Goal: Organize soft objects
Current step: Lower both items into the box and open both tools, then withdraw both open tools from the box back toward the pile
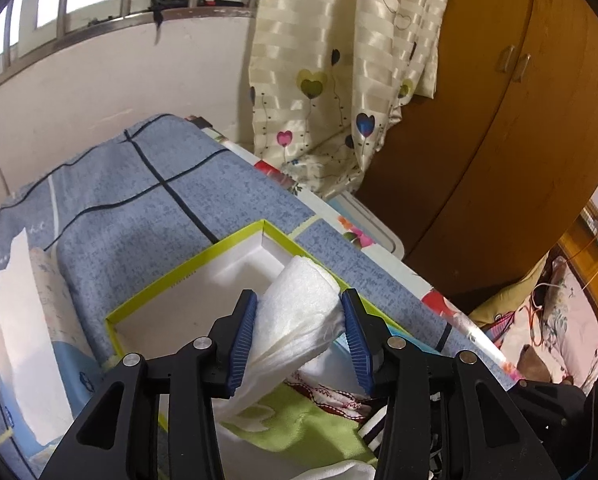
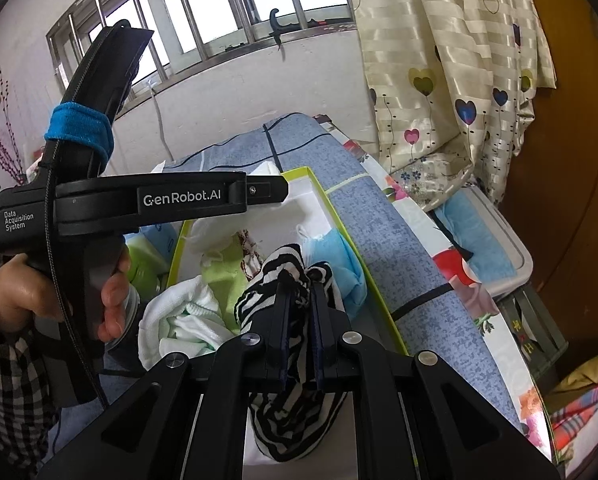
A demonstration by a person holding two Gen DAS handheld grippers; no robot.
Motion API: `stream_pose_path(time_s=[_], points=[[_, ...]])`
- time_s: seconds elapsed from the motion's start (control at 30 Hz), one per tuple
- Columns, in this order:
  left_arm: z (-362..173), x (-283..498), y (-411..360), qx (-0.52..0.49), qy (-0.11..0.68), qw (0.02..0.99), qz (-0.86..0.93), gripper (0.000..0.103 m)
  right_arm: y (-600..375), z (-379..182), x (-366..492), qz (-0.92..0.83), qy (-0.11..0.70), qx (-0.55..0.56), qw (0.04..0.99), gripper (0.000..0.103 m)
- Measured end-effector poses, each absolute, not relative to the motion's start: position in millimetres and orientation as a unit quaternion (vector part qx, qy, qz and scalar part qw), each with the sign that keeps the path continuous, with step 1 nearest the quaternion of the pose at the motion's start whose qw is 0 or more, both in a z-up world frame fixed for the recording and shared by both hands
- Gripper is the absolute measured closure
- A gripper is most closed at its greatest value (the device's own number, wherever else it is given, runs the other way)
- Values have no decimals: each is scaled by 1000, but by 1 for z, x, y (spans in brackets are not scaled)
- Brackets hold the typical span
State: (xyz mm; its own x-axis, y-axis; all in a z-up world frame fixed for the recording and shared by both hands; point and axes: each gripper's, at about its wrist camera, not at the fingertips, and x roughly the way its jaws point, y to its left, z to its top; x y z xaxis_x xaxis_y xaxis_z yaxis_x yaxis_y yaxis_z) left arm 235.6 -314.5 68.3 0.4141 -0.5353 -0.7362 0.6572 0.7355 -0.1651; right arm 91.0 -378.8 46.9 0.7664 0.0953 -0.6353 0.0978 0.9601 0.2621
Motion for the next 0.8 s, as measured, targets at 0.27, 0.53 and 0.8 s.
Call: stream_pose_path(time_s=[0.27,0.53,0.8], points=[[70,231,-315,80,408,833,-364,56,-376,48,91,-3,342,133,930,75],[76,221,-303,77,406,838,-357,49,-371,52,87,-10,341,122,932,51],[85,202,-284,76,397,846,-347,44,-368,56,80,-25,336,125,933,41]])
